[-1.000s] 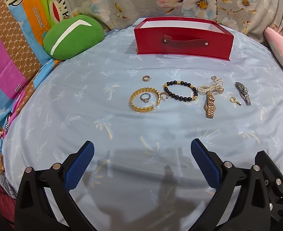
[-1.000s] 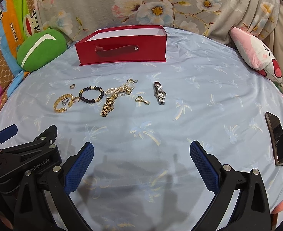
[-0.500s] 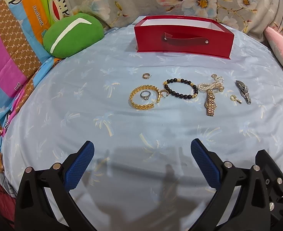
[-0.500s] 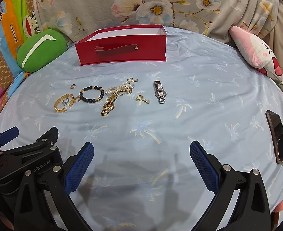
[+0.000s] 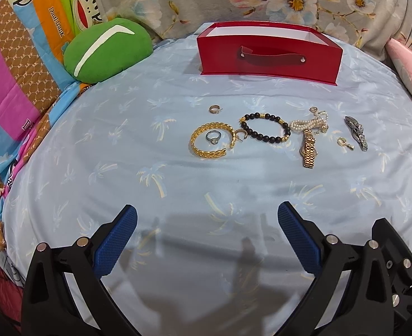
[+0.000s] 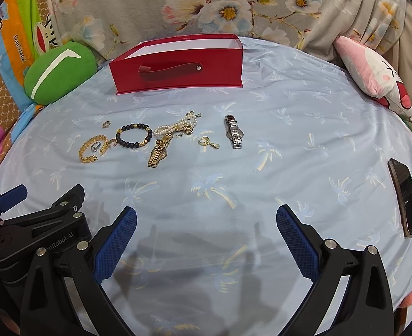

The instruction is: Organize jewelry

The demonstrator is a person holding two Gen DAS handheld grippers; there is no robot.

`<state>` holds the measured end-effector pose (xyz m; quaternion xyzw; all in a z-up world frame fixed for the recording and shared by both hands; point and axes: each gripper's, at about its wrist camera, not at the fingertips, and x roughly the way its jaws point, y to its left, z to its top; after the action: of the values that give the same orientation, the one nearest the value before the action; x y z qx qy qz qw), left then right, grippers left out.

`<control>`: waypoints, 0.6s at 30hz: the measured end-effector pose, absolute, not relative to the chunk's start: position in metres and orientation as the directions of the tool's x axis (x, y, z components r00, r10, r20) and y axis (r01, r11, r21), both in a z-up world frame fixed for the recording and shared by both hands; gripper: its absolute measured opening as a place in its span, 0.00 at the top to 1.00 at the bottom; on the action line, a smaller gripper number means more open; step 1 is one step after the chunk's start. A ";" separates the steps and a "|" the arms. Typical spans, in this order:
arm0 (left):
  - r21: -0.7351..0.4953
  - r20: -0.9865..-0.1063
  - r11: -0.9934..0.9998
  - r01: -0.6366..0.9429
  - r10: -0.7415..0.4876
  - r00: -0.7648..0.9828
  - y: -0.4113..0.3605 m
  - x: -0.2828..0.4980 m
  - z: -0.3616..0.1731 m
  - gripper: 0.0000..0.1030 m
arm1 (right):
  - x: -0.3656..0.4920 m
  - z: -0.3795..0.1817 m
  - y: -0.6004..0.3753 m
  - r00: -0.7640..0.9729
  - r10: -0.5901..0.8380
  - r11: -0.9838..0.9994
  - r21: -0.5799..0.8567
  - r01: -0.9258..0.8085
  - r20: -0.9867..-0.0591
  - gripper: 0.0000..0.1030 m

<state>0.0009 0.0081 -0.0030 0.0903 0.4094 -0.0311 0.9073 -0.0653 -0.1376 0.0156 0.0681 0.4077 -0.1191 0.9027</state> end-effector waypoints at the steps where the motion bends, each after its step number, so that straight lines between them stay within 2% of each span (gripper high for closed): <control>1: 0.138 -0.749 0.982 0.130 0.018 0.663 0.008 0.001 -0.003 0.05 | -0.065 0.016 -0.137 0.639 -0.160 0.962 0.025 0.271 -0.752 0.05; 18: 0.139 -0.749 0.982 0.129 0.019 0.662 0.009 0.001 -0.004 0.05 | -0.064 0.015 -0.138 0.638 -0.158 0.962 0.027 0.271 -0.754 0.05</control>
<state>0.0007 0.0093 -0.0036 0.0904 0.4098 -0.0305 0.9072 -0.0644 -0.1375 0.0147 0.0691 0.4087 -0.1190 0.9022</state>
